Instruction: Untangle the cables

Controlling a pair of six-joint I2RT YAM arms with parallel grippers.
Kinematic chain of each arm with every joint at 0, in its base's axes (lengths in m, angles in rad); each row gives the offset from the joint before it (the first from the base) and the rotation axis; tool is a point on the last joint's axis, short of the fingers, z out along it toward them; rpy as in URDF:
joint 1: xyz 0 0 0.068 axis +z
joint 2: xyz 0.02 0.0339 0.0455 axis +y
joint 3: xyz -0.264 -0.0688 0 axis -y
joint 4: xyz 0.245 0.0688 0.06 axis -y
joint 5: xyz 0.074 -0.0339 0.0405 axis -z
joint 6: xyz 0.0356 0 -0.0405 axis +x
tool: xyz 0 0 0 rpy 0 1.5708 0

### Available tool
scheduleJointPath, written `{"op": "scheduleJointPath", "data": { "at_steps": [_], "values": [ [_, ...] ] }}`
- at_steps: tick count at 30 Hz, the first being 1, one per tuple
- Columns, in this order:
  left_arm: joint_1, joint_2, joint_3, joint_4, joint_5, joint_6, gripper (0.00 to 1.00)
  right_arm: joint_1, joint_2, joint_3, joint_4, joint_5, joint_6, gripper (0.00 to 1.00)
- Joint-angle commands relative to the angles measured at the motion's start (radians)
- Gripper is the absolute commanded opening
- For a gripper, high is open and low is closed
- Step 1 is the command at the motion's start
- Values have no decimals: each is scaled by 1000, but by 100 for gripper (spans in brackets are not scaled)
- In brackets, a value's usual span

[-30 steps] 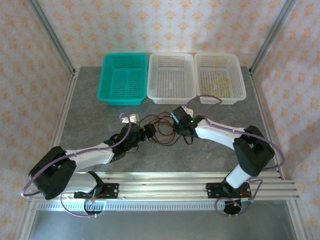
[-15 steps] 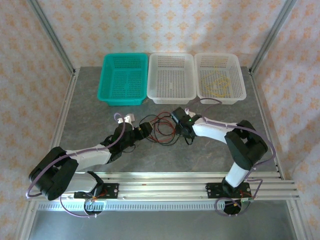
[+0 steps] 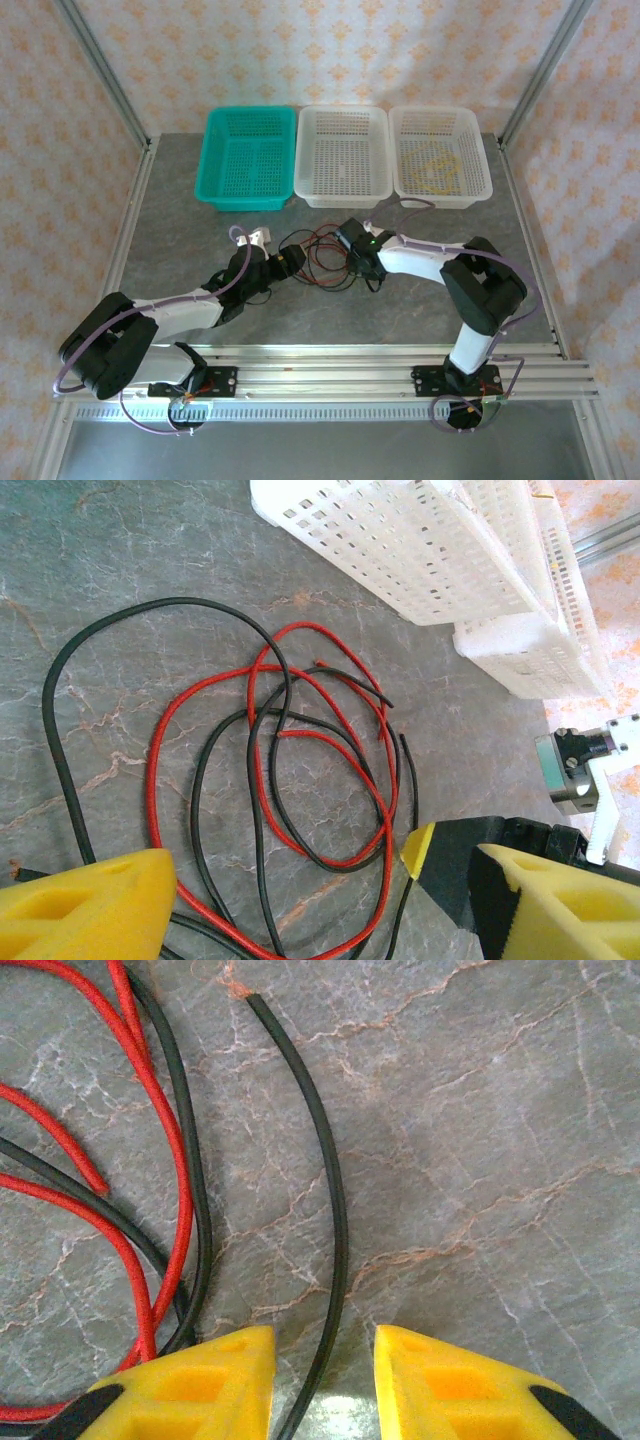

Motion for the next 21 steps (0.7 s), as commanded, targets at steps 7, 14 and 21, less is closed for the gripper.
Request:
{"op": "scheduleJointPath", "data": {
  "at_steps": [7,14,21],
  "values": [
    [8,16,23,6,6,13,78,10,41,46,-70,27,2,30],
    [8,14,54,-42,-4,51,79,12,66,46,-64,12,5,20],
    [-5,-8,112,-141,-47,163,81,12,12,23,-55,52,48,5]
  ]
}}
